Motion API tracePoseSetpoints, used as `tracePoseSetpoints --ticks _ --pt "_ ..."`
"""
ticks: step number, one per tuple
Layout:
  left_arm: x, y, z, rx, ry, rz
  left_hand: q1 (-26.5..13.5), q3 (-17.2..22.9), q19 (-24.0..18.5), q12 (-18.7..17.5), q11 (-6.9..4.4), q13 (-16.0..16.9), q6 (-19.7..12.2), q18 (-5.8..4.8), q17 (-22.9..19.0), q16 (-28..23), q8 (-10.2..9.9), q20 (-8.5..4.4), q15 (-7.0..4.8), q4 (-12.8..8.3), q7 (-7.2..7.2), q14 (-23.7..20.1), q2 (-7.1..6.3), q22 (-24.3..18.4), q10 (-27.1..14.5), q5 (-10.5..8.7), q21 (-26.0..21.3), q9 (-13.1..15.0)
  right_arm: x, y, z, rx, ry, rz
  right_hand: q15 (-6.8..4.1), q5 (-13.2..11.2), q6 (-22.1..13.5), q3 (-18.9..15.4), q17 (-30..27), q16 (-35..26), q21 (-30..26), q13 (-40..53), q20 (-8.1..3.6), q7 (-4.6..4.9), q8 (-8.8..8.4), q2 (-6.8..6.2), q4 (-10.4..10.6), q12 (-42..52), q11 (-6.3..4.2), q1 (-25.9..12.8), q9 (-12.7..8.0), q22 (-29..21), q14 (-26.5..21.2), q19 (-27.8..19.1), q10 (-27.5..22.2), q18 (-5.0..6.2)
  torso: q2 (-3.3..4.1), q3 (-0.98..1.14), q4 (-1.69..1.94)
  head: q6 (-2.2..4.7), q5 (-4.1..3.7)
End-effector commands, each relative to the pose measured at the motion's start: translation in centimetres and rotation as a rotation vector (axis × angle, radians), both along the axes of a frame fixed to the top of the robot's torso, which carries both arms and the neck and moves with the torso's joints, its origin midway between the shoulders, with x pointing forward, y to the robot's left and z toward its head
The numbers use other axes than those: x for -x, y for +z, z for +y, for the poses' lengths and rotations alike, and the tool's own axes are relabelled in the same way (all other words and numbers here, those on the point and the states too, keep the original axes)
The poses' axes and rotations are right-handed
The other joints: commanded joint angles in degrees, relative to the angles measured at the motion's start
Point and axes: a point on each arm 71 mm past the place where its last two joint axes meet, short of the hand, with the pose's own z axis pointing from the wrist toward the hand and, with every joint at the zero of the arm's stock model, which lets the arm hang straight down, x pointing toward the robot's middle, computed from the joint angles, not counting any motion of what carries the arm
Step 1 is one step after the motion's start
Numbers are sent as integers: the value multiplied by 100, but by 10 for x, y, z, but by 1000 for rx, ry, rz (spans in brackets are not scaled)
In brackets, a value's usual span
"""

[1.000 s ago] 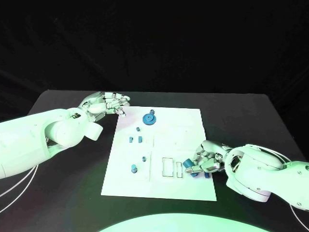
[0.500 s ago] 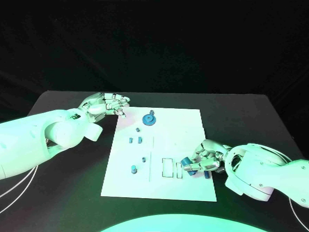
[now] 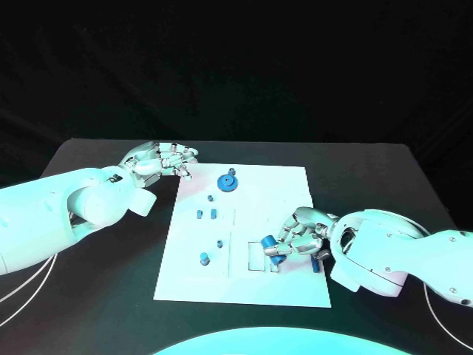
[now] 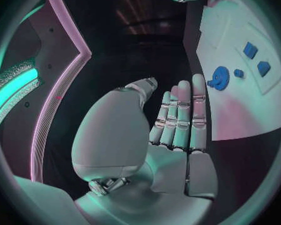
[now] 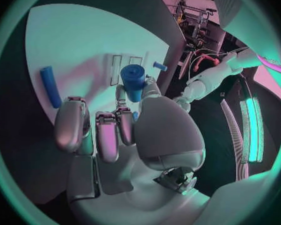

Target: Assemble the parts on the task board

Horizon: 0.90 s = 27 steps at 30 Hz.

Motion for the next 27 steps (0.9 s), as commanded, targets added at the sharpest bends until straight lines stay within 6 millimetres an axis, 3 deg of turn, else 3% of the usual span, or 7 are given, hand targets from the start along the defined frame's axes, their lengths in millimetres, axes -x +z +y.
tracePoseSetpoints --ticks 1,11,23,27 --pt "1 1 -3 10 -21 -4 -14 1 55 26 -1 -6 -53 79 -7 5 26 3 37 23 141 -14 -11 -9 -21 4 -21 -9 2 -4 9 24 73 48 -42 29 10 -168 918 19 -42 253 -38 -3 40 58 -9 -25 -20 -117 -9 988 491 46 16 -50 2 -1 -4 -21 20" --pt "0 1 -4 12 -26 -3 9 1 61 31 -3 -7 -57 80 -9 6 32 2 34 19 139 -16 -16 -16 -24 5 -29 -11 -6 -8 23 67 128 20 -45 31 11 -354 927 20 -18 267 -39 -9 72 99 -7 -36 -23 -283 -7 993 493 53 23 -55 -1 1 0 -26 1" --pt "0 0 -4 11 -28 0 9 1 61 31 -3 -7 -57 80 -9 6 32 2 34 19 139 -16 -16 -16 -24 5 -29 -11 -14 -13 30 79 131 3 -46 32 6 -455 908 13 -61 256 -41 -10 90 98 -6 -57 -25 -365 -5 984 489 44 14 -48 0 1 -6 -27 29" --pt "0 0 -4 11 -29 1 9 1 61 31 -3 -7 -57 80 -9 6 32 2 34 19 139 -16 -16 -16 -24 5 -29 -11 -15 -14 32 86 133 -6 -45 38 -10 -590 900 8 -104 232 -41 -8 111 0 -1 -96 -23 -523 -2 975 487 34 -5 -42 0 -1 -6 -21 28"
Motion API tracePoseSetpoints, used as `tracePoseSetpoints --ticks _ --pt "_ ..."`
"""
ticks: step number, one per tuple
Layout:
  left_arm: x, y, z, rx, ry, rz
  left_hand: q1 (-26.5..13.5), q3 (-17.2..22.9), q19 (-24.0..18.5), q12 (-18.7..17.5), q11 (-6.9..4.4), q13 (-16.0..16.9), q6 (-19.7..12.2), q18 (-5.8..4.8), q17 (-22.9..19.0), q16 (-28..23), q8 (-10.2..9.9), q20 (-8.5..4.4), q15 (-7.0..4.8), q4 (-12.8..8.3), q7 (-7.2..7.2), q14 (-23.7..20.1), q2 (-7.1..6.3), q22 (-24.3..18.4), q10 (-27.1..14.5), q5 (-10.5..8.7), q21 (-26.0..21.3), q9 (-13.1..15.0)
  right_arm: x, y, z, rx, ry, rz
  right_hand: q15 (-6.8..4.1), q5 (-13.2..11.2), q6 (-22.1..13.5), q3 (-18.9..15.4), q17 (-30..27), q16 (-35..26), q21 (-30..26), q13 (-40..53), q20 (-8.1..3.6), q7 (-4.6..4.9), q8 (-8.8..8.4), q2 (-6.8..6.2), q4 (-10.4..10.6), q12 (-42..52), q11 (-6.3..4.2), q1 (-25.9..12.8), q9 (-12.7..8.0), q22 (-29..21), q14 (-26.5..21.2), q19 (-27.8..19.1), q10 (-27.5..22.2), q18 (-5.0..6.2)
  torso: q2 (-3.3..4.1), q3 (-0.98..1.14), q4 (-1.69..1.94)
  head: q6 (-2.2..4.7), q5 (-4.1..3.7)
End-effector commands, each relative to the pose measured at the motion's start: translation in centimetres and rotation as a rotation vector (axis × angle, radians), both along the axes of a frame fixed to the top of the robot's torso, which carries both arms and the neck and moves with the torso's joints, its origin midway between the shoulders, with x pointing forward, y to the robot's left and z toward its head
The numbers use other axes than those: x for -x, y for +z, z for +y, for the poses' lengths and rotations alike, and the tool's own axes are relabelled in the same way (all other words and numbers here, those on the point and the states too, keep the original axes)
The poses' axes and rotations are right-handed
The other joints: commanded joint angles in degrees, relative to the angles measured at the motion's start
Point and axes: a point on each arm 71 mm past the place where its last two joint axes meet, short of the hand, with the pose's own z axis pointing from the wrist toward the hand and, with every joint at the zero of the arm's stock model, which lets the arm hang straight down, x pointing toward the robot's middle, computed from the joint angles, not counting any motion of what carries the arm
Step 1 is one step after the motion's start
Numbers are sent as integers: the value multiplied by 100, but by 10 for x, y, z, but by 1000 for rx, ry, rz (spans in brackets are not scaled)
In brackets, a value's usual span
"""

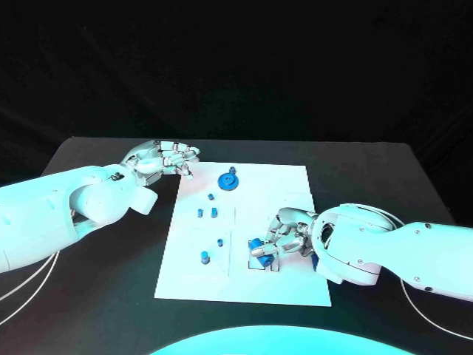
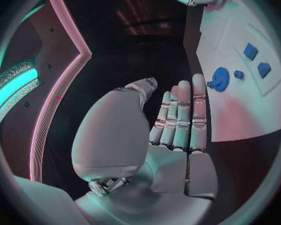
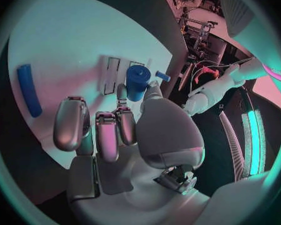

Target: Assemble the parts on the task board

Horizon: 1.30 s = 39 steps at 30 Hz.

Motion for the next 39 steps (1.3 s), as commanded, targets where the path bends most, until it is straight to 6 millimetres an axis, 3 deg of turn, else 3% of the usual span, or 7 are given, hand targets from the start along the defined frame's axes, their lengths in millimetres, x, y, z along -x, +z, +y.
tracePoseSetpoints --ticks 1,9,14,19,28,39 --pt "0 1 -3 9 -20 -2 8 1 40 31 -3 -7 -57 80 -9 6 32 -20 34 19 139 -16 -16 -5 -24 5 -30 -5 -1 -1 1 21 19 -19 -45 38 -31 -41 884 4 -52 228 -41 9 38 -19 7 -37 -23 -123 -4 975 484 33 -9 -41 0 -1 0 8 1" --pt "0 1 -2 8 -19 -1 8 1 40 31 -3 -7 -57 80 -9 6 32 -20 34 19 139 -16 -16 -5 -24 5 -30 -5 -5 0 -2 44 11 -68 -35 64 -87 121 836 -18 -176 150 -32 23 56 -227 18 -142 -10 -480 -11 948 473 5 -68 -23 -3 2 0 9 3" --pt "0 1 -2 8 -19 -1 8 1 40 31 -3 -7 -57 80 -9 6 32 -20 34 19 139 -16 -16 -5 -24 5 -30 -5 -4 0 -1 46 23 -69 -25 82 -129 414 810 -33 -251 99 -22 36 64 -496 24 -220 2 -721 -25 932 468 -10 -107 -13 1 3 -2 19 1" --pt "1 1 -2 8 -19 -1 8 1 40 31 -3 -7 -57 80 -9 6 32 -20 34 19 139 -16 -16 -5 -24 5 -30 -5 -1 0 0 41 33 -65 -23 88 -133 485 804 -36 -243 105 -20 37 70 -577 26 -225 3 -785 -29 935 466 -7 -105 -14 0 5 -1 19 1" --pt "1 1 -1 8 -18 -1 33 2 52 41 -2 -10 -62 80 -12 7 44 -21 34 28 140 -20 -11 -17 -27 6 -45 -9 7 2 -5 31 36 -47 -25 89 -120 548 839 -25 -190 143 -20 33 81 -541 23 -195 0 -808 -29 949 474 8 -77 -23 -1 4 -2 12 15" --pt "2 1 -4 15 -26 1 39 -1 57 44 -2 -10 -64 80 -14 8 49 -22 34 33 140 -21 -12 -22 -28 6 -52 -11 16 3 -11 22 35 2 -35 70 -85 642 915 2 -95 216 -27 17 106 -409 14 -137 -15 -797 -31 973 491 36 -20 -38 -2 4 -6 26 10"
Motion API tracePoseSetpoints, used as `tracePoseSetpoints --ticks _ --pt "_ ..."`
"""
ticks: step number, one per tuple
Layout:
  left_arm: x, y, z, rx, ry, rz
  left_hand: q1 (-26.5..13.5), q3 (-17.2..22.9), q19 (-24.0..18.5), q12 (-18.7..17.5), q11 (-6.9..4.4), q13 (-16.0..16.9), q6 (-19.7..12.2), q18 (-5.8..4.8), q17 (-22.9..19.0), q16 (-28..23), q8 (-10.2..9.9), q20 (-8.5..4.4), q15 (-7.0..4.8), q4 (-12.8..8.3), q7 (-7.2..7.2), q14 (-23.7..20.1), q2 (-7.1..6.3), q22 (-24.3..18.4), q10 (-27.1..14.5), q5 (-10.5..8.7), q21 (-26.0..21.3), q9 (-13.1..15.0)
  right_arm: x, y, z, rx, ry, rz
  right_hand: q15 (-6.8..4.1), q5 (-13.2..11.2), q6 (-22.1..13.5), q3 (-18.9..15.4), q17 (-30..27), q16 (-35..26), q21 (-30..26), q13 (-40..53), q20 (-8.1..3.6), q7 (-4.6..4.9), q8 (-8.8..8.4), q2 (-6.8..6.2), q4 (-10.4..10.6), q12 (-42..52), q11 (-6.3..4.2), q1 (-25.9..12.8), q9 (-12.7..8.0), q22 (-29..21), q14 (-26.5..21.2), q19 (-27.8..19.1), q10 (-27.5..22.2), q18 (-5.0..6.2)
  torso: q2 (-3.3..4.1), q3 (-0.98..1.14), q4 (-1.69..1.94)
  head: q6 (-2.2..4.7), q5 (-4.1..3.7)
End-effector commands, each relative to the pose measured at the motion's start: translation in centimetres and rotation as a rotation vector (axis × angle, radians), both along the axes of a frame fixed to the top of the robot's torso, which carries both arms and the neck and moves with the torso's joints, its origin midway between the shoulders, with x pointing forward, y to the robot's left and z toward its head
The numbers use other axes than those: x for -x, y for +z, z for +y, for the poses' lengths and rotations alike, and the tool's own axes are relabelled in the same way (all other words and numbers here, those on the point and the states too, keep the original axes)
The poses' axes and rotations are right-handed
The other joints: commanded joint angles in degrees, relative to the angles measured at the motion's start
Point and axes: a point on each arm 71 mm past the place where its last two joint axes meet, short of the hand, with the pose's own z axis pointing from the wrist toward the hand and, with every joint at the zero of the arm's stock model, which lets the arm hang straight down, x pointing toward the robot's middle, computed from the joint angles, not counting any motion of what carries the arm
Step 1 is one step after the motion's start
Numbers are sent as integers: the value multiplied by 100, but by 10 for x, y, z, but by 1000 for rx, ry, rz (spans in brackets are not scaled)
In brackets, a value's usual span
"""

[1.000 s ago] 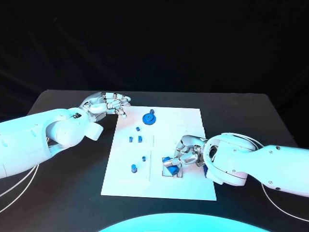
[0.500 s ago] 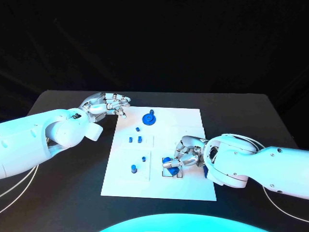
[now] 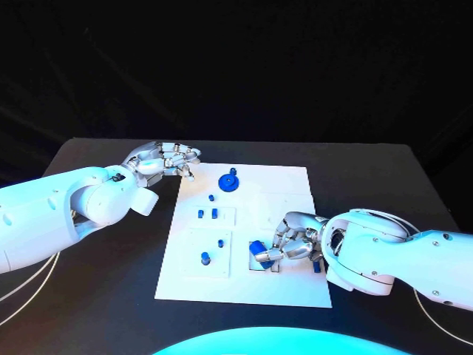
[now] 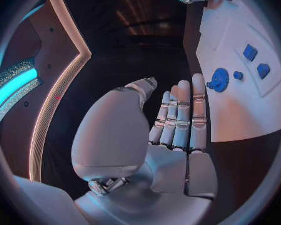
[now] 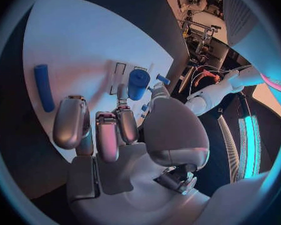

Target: Assemble the parts on the task board

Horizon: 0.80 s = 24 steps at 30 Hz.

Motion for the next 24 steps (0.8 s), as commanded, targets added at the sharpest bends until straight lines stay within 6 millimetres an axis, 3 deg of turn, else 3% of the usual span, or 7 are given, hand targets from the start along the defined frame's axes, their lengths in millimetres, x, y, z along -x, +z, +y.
tracePoseSetpoints --ticks 1,14,24 --pt "1 1 -4 16 -24 -3 39 -1 37 15 -2 -6 -44 80 -6 8 20 -1 34 33 160 -21 -12 -10 -28 6 -24 -6 5 -3 2 -4 18 42 -38 10 7 61 934 8 55 231 -30 -28 43 140 -8 54 -19 17 -3 974 495 41 56 -41 -1 0 -1 10 -18" --pt "1 1 -6 24 -32 2 44 -1 40 17 -2 -6 -45 80 -7 9 22 -1 33 34 160 -21 -12 -12 -29 6 -26 -7 13 -7 12 -40 29 93 -50 -10 28 84 973 22 91 286 -41 -42 53 321 -29 91 -31 127 -15 985 503 55 96 -47 1 -6 7 -7 -47" --pt "1 1 -4 22 -27 3 51 -8 45 19 -2 -8 -48 80 -8 10 26 -2 34 36 160 -21 -22 -16 -32 6 -32 -9 14 -8 13 -43 34 104 -55 -18 27 32 996 29 116 317 -50 -46 46 464 -59 89 -37 639 -48 991 506 61 108 -52 0 -6 12 -14 -66"
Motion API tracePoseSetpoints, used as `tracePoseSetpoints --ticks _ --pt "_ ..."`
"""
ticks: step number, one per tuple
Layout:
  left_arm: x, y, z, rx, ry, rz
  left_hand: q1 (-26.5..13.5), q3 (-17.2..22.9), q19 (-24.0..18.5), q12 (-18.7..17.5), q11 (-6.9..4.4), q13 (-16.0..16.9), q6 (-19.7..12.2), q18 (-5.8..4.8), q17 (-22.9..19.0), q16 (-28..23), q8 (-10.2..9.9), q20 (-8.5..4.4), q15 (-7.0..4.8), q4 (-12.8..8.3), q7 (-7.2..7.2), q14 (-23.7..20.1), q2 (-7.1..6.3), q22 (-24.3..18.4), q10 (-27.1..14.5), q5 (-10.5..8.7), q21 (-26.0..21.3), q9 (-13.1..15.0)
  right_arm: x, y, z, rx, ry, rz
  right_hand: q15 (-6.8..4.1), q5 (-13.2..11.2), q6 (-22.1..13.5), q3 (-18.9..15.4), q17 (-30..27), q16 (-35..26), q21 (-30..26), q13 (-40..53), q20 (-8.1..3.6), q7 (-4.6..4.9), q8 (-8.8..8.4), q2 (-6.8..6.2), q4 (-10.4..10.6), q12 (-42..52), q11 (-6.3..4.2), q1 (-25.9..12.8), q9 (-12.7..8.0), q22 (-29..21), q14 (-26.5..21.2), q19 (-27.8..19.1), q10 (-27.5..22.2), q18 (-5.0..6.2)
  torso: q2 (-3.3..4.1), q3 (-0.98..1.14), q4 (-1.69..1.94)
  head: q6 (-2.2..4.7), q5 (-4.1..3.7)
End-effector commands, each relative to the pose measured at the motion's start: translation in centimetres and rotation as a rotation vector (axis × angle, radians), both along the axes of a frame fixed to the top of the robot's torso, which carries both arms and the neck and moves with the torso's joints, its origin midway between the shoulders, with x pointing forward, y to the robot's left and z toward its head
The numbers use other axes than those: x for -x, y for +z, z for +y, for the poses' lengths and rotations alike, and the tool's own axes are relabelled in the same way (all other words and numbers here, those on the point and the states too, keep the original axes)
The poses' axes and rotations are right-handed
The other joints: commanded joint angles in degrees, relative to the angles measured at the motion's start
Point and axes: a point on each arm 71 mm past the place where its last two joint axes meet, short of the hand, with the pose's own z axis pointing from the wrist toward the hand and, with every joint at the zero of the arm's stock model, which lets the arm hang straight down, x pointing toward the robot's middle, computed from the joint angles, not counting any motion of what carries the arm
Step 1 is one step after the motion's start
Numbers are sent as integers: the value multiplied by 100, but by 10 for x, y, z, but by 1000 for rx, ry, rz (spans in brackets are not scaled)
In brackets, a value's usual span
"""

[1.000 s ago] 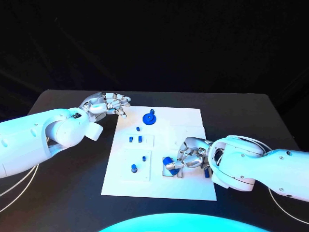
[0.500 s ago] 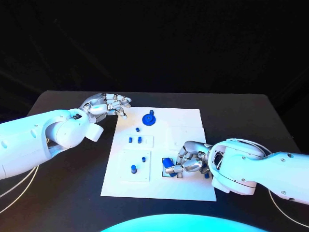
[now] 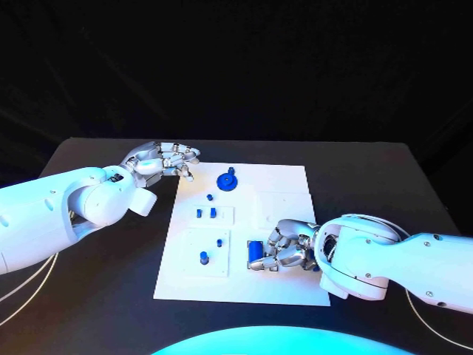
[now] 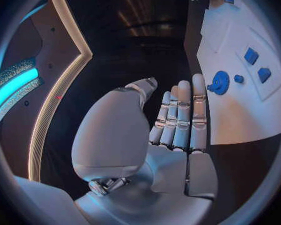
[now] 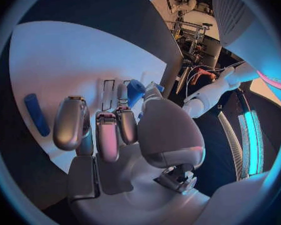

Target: Assemble the parts on the task board

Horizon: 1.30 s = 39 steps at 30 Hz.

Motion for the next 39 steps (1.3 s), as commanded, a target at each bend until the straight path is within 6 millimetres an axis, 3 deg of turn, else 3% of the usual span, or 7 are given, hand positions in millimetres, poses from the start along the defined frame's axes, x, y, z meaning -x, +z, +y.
tracePoseSetpoints --ticks 1,9,17,19,28,39 --pt "0 1 -1 15 -15 0 51 -8 46 20 -2 -9 -28 80 -9 10 26 -2 33 36 140 -21 -22 -7 -33 6 -32 -8 2 -1 1 -3 23 20 -34 -17 6 -21 999 30 28 323 -30 -27 26 17 -17 25 5 128 -12 994 485 82 26 -52 1 2 2 1 -1" --pt "0 1 0 13 -11 0 51 -8 46 20 -2 -9 -28 80 -9 10 26 -2 33 36 140 -21 -22 -7 -33 6 -32 -8 1 -2 0 4 26 15 -38 1 5 32 1005 30 52 344 -34 -28 -24 79 -97 14 1 807 -76 999 485 86 32 -56 2 4 -5 -5 14" --pt "0 1 0 13 -11 1 65 -6 50 23 -3 -9 -30 80 -10 10 30 -3 32 34 139 -22 -21 -10 -33 8 -37 -9 -5 -4 -2 11 5 -8 -36 0 50 94 1035 40 86 388 -33 -25 -45 295 20 43 3 781 -115 1006 491 95 60 -62 2 5 -3 -21 3" --pt "0 1 0 13 -13 1 65 -6 50 23 -3 -9 -30 80 -10 10 30 -3 32 34 139 -22 -21 -10 -33 8 -37 -9 -5 -5 -2 14 3 -5 -40 6 56 142 1038 41 105 391 -35 -33 -54 425 13 42 -2 771 -128 1010 492 100 62 -64 2 5 -3 -20 3" --pt "0 0 0 12 -12 2 68 -6 53 25 -2 -10 -31 80 -11 10 34 -3 32 40 140 -23 -17 -13 -34 9 -41 -10 -6 -9 -3 18 1 11 -41 -1 55 133 1041 42 108 397 -36 -31 -57 418 9 46 -2 765 -132 1011 493 101 66 -64 2 6 -4 -23 0" --pt "0 0 1 11 -12 2 68 -6 53 25 -2 -10 -31 80 -11 10 34 -3 32 40 140 -23 -17 -13 -34 9 -41 -10 -5 -11 -4 28 13 22 -53 3 58 122 1031 37 86 396 -47 -46 -86 125 -129 20 -18 1166 -174 1005 490 92 56 -61 1 3 -2 -39 -3"
